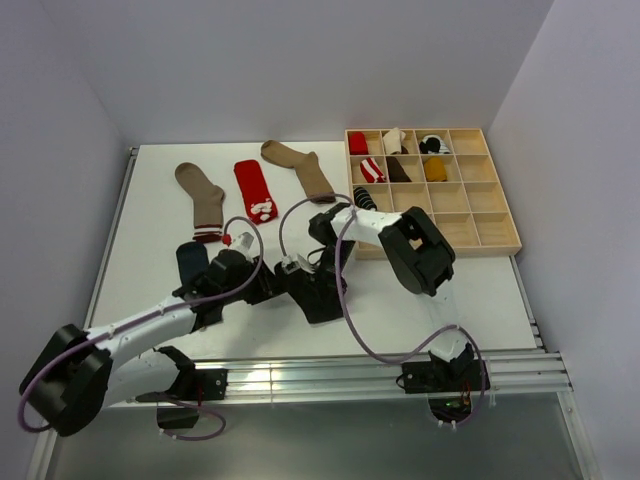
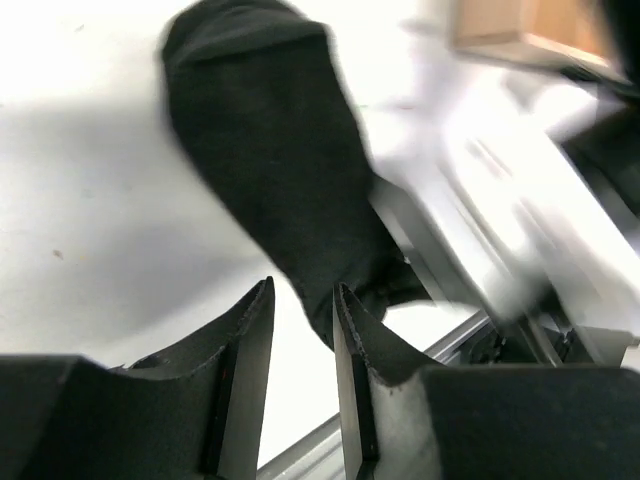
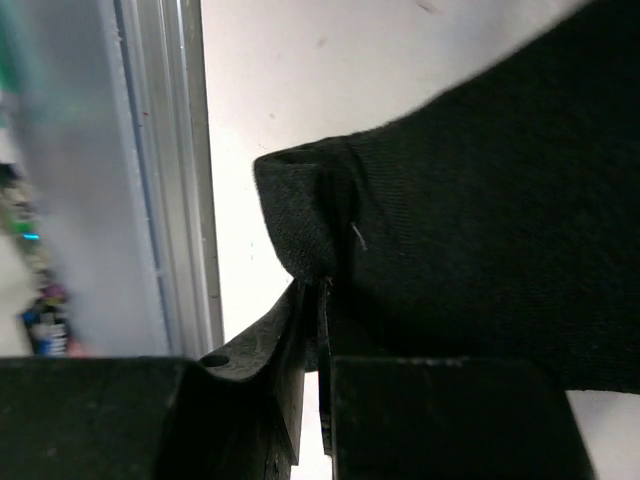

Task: Roll the socks
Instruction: Roll the sock at the center of the board.

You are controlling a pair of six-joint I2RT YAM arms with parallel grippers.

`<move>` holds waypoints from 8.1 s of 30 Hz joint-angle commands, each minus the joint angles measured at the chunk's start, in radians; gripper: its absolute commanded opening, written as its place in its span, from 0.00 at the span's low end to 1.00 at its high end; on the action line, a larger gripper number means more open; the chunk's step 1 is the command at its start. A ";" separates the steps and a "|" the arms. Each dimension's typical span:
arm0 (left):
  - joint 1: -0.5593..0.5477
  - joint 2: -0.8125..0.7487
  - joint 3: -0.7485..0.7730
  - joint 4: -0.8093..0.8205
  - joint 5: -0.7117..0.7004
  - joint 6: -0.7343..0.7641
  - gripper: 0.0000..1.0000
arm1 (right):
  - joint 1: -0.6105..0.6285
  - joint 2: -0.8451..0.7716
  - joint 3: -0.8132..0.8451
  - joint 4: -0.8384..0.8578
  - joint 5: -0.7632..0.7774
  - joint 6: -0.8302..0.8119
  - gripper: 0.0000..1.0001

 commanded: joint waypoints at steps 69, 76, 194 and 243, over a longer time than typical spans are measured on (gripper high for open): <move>-0.430 0.376 -0.009 0.393 -0.229 0.284 0.07 | -0.087 0.232 0.253 -0.144 -0.039 0.269 0.17; -0.428 0.390 -0.029 0.404 -0.220 0.250 0.00 | -0.134 0.192 0.256 -0.078 -0.059 0.335 0.20; 0.012 0.634 0.103 0.102 0.579 0.106 0.06 | 0.501 -0.629 -0.747 0.916 0.678 0.110 0.20; -0.164 -0.336 -0.070 0.110 -0.294 0.273 0.33 | 0.027 0.312 0.342 -0.293 0.069 0.041 0.20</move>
